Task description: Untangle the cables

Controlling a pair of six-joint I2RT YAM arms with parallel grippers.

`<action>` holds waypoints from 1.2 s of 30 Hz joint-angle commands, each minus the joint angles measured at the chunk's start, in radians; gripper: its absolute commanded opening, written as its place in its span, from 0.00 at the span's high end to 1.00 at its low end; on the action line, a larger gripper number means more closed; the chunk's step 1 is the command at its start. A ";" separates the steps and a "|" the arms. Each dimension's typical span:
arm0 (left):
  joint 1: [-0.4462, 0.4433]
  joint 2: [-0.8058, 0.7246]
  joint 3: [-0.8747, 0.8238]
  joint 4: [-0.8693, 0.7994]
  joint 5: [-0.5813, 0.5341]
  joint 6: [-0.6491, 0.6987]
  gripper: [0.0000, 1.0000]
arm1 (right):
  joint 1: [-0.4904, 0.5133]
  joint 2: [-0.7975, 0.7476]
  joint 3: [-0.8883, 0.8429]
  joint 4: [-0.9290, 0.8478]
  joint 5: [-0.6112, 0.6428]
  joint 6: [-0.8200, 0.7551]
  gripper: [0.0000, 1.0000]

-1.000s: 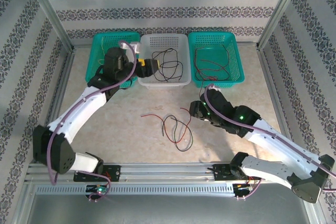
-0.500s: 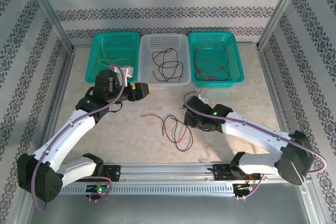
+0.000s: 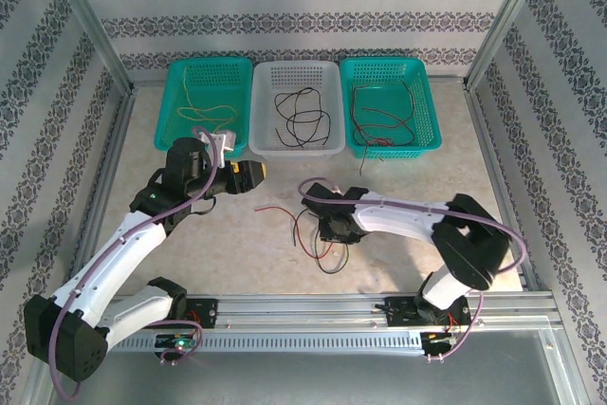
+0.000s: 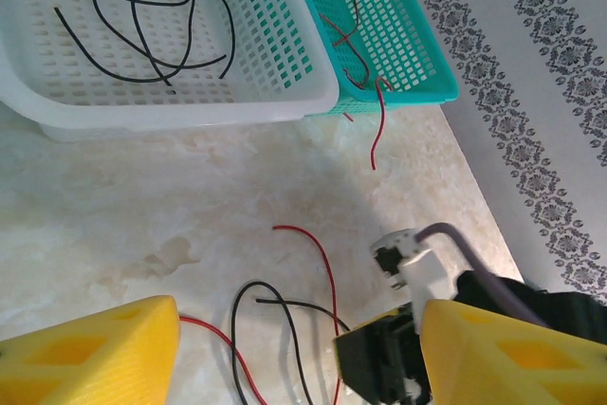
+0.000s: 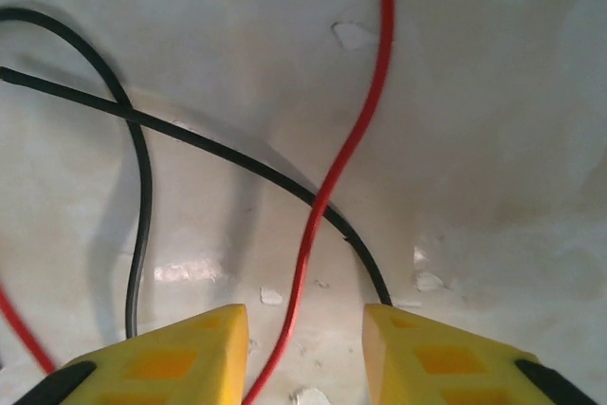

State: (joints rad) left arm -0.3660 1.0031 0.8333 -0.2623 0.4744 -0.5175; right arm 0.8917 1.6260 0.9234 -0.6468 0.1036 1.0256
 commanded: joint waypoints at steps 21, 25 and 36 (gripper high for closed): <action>0.001 0.056 0.032 0.143 0.104 -0.060 0.28 | 0.013 -0.326 -0.071 0.126 0.144 -0.043 1.00; 0.002 0.025 0.000 0.294 0.141 -0.116 0.23 | 0.013 -0.465 -0.015 0.134 0.209 -0.134 1.00; -0.006 0.056 -0.017 0.637 0.392 -0.237 0.22 | 0.018 -0.621 0.165 0.113 0.280 -0.312 1.00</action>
State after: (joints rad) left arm -0.3664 1.0592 0.8265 0.1867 0.7521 -0.7036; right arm 0.8997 1.0336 1.0515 -0.5278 0.3237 0.7807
